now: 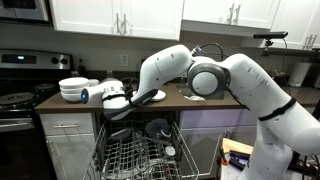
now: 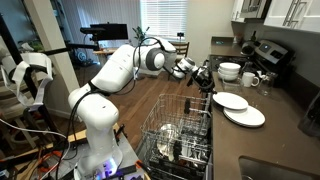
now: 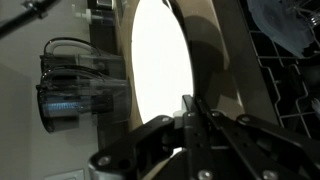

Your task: Put one white plate inside the dishwasher

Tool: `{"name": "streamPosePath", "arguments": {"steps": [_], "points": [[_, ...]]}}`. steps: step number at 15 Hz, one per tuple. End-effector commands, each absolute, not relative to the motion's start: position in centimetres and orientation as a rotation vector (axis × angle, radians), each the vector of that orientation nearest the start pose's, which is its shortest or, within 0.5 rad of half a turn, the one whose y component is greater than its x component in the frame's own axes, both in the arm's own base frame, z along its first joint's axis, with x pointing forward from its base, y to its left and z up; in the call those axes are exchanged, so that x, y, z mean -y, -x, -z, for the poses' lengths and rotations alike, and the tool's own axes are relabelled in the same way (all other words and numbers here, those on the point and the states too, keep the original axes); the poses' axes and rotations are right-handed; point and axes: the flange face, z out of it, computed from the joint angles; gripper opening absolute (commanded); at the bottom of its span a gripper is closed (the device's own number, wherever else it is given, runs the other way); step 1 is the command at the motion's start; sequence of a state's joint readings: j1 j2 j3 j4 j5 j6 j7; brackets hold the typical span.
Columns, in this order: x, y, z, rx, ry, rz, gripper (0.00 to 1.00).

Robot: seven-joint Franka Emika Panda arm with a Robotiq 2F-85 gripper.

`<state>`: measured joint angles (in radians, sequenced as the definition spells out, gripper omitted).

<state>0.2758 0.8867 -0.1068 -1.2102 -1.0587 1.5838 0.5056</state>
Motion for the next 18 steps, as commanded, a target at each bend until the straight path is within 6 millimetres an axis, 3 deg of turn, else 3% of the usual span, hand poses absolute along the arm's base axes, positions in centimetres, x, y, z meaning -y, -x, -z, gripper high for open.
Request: {"name": "streamPosePath", "arguments": {"steps": [1, 7, 18], "points": [[-5.4, -72.69, -26.75, -0.005, -1.937, 0.065, 0.04], [-5.4, -72.69, -26.76, -0.005, -1.937, 0.064, 0.01], [-5.82, -72.58, -26.15, -0.015, -1.942, 0.071, 0.04]]}}
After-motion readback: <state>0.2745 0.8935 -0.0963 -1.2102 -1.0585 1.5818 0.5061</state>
